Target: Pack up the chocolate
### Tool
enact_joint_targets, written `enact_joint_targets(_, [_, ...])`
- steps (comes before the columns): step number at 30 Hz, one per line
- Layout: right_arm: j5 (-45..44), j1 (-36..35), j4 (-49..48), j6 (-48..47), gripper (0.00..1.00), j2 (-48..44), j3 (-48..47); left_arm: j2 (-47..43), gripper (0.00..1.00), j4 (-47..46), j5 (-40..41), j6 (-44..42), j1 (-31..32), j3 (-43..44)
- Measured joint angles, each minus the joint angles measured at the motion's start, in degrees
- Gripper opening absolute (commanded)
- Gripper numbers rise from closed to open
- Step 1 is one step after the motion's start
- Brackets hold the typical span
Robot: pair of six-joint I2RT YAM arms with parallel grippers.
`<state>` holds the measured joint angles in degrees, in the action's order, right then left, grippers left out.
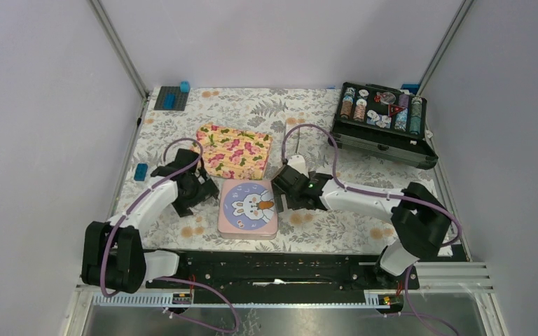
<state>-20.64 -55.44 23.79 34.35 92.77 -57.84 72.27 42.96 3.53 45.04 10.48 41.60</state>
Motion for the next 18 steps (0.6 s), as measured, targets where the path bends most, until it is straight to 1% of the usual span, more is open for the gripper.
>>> enact_joint_targets(7, [-2.1, 0.4, 0.2, 0.0, 1.00, -7.0, 0.4, -3.6, 0.99, 4.5, 7.6, -0.8, 0.2, 11.3])
enact_joint_targets(9, [-2.4, 0.4, 0.1, 0.0, 1.00, -8.0, 0.8, -5.0, 0.99, 5.4, 9.2, -1.5, 1.1, 13.7])
enact_joint_targets(11, [-2.4, 0.4, 0.1, 0.3, 0.99, -9.0, 1.8, -6.9, 0.98, 6.5, 11.3, -2.3, 4.9, 16.2])
enact_joint_targets(14, [-2.8, 0.4, 0.4, 0.7, 1.00, -10.8, 3.9, -9.7, 0.96, 6.8, 11.9, -3.3, 13.5, 19.5])
enact_joint_targets(17, [-3.0, 0.4, 0.9, 1.2, 1.00, -12.9, 5.6, -10.1, 0.95, 6.9, 12.3, -3.2, 21.2, 20.9])
enact_joint_targets(18, [-3.1, 0.5, 1.0, 1.4, 1.00, -13.9, 6.2, -9.4, 0.95, 7.7, 13.6, -2.7, 24.0, 20.9])
